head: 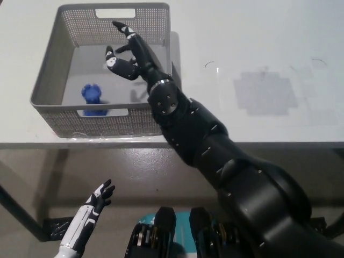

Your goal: Use the right hand to pick up a chess pieces and put it into a container on the left hand side

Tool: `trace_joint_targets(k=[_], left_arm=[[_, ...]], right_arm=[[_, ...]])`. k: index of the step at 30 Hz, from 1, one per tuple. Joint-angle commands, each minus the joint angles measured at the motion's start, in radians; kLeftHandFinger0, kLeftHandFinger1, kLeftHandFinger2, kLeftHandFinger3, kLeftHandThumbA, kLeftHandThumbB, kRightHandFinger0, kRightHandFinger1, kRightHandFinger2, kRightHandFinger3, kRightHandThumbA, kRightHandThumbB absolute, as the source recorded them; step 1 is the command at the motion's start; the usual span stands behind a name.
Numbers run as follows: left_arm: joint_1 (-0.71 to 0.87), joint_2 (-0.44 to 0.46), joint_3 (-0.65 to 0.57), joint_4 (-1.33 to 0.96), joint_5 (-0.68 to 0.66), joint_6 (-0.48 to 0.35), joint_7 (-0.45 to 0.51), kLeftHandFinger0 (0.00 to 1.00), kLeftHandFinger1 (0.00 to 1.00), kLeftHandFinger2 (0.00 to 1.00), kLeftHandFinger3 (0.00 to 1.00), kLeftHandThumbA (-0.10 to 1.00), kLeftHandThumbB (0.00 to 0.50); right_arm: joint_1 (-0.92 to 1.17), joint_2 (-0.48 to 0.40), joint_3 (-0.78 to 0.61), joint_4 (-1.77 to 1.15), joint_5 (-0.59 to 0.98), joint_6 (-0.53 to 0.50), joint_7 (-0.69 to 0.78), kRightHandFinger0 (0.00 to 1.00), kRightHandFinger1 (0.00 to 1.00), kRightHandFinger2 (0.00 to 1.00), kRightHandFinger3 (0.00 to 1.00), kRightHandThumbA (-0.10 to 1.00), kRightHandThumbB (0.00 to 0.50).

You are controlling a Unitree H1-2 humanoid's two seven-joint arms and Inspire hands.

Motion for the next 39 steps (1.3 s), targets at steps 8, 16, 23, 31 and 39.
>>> trace_joint_targets(k=[8,16,23,31,39], left_arm=[[-0.016,0.015,-0.004,-0.007,0.009,-0.021,-0.013,1.0,1.0,1.0,1.0,1.0,0.371],[-0.015,0.024,-0.005,-0.017,0.005,-0.008,-0.023,1.0,1.0,1.0,1.0,1.0,0.366],[-0.016,0.025,-0.006,-0.013,0.001,-0.009,-0.026,1.0,1.0,1.0,1.0,1.0,0.388],[-0.021,0.036,-0.004,-0.019,0.014,0.004,-0.024,1.0,1.0,1.0,1.0,1.0,0.374],[-0.023,0.036,0.002,-0.015,0.003,0.007,-0.025,1.0,1.0,1.0,1.0,1.0,0.368]], right_arm=[[-0.045,-0.058,0.038,-0.029,-0.025,0.046,0.142,1.0,1.0,1.0,1.0,1.0,0.472],[-0.008,-0.139,-0.018,-0.22,0.008,-0.048,0.134,1.0,1.0,1.0,1.0,1.0,0.44],[0.221,-0.269,-0.097,-0.929,0.063,0.111,0.22,1.0,1.0,1.0,1.0,1.0,0.378],[0.497,-0.387,-0.206,-1.475,0.157,0.195,0.239,1.0,1.0,1.0,1.0,1.0,0.361],[0.837,-0.424,-0.249,-1.784,0.224,0.186,0.229,1.0,1.0,1.0,1.0,0.99,0.312]])
